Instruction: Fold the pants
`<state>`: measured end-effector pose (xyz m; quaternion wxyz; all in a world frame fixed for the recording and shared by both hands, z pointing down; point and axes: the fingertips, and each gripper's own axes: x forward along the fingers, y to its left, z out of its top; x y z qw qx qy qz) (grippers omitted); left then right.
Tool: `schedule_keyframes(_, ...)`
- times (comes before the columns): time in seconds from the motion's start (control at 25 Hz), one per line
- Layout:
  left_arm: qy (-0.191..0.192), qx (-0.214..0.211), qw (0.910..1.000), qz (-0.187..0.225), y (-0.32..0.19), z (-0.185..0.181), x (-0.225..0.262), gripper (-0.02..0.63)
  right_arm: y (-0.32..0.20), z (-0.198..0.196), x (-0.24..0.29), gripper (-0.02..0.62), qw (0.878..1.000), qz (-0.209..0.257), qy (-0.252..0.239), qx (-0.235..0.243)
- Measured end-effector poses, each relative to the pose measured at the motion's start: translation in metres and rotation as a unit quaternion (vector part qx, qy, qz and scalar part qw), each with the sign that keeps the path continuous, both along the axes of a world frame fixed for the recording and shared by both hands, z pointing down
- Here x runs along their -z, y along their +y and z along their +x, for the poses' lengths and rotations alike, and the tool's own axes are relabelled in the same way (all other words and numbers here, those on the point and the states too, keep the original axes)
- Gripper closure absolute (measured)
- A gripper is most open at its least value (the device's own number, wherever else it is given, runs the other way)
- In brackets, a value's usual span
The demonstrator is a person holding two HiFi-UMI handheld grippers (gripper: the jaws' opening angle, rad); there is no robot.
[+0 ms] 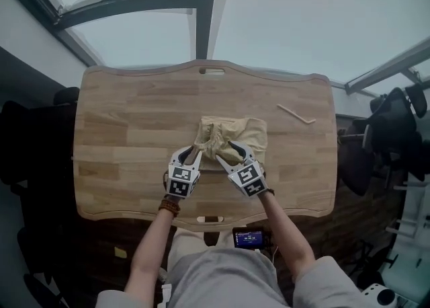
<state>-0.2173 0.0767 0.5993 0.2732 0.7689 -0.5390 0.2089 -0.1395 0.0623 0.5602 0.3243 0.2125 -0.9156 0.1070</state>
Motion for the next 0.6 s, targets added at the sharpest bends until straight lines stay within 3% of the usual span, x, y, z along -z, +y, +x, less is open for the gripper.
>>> schedule_keyframes(0.08,0.007,-0.029,0.9995,-0.014,-0.029,0.024,-0.008,0.493,-0.009,0.031,-0.022,0.368,0.998,0.005,0.051,0.022)
schedule_keyframes(0.12,0.021,-0.036,0.9987,-0.030,-0.044,0.032,-0.013,0.453,-0.005,0.039,-0.033,0.368,0.996,0.015,0.078,0.052)
schedule_keyframes(0.16,0.039,-0.033,0.9975,-0.049,-0.061,0.035,-0.018,0.422,0.003,0.042,-0.043,0.368,0.990,0.034,0.103,0.087)
schedule_keyframes(0.24,0.083,-0.011,0.9920,-0.095,-0.094,0.035,-0.030,0.420,0.017,0.039,-0.058,0.369,0.975,0.080,0.141,0.151)
schedule_keyframes(0.32,0.109,-0.003,0.9822,-0.153,-0.114,0.039,-0.046,0.422,0.023,0.031,-0.070,0.375,0.964,0.114,0.156,0.185)
schedule_keyframes(0.4,0.088,-0.018,0.9764,-0.197,-0.117,0.043,-0.065,0.498,0.025,0.022,-0.080,0.397,0.957,0.134,0.165,0.198)
schedule_keyframes(0.48,0.056,-0.040,0.9759,-0.207,-0.117,0.044,-0.073,0.558,0.025,0.020,-0.092,0.491,0.953,0.139,0.183,0.198)
schedule_keyframes(0.56,0.068,-0.036,0.9788,-0.190,-0.122,0.038,-0.063,0.566,0.028,0.024,-0.102,0.581,0.954,0.115,0.193,0.201)
schedule_keyframes(0.6,0.084,-0.025,0.9800,-0.179,-0.125,0.033,-0.054,0.566,0.032,0.025,-0.101,0.584,0.956,0.102,0.185,0.204)
